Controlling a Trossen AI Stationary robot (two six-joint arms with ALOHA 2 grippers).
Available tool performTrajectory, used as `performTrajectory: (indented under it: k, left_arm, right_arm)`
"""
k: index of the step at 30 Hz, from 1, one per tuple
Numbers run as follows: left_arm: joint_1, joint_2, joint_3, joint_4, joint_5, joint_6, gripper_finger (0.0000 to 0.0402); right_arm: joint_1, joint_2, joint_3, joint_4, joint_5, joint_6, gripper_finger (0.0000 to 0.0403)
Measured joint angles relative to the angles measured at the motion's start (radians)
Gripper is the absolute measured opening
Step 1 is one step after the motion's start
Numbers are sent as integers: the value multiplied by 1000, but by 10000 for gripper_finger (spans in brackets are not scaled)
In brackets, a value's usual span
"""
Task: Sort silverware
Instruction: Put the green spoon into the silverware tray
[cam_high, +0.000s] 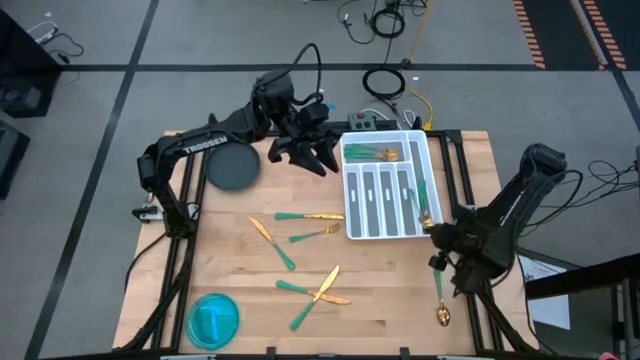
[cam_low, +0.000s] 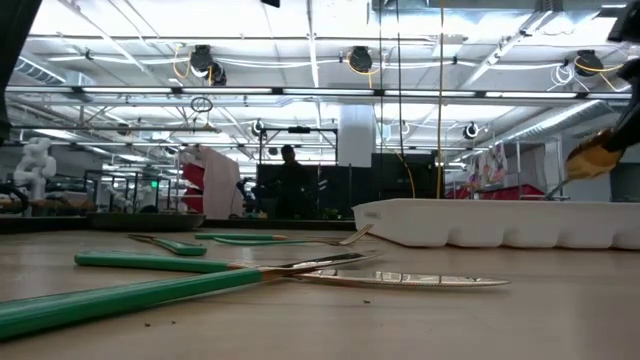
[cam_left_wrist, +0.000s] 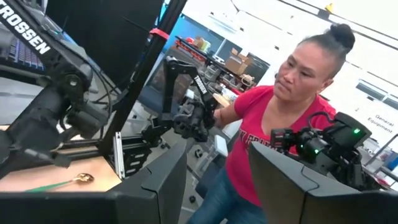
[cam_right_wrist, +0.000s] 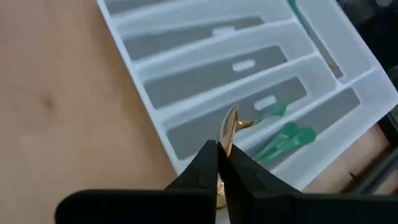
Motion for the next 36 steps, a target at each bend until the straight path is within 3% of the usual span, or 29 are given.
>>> performTrajectory:
  k: [8, 13, 21, 28, 36]
  left_arm:
    - [25, 0, 0, -4, -6, 21, 178]
    - [23, 0, 0, -4, -14, 52, 178]
    - [23, 0, 0, -26, -16, 111, 178]
    - [23, 0, 0, -213, -22, 302, 178]
    - [23, 0, -1, -429, -61, 530, 178]
  right_arm:
    - [-45, -21, 137, -153, 121, -118, 0]
    - [-32, -11, 28, -139, 10, -44, 0]
    - [-25, 28, -9, -83, 56, 4, 0]
    - [-32, 75, -133, 82, 33, 73, 0]
    - [-88, 187, -161, 95, 21, 136, 0]
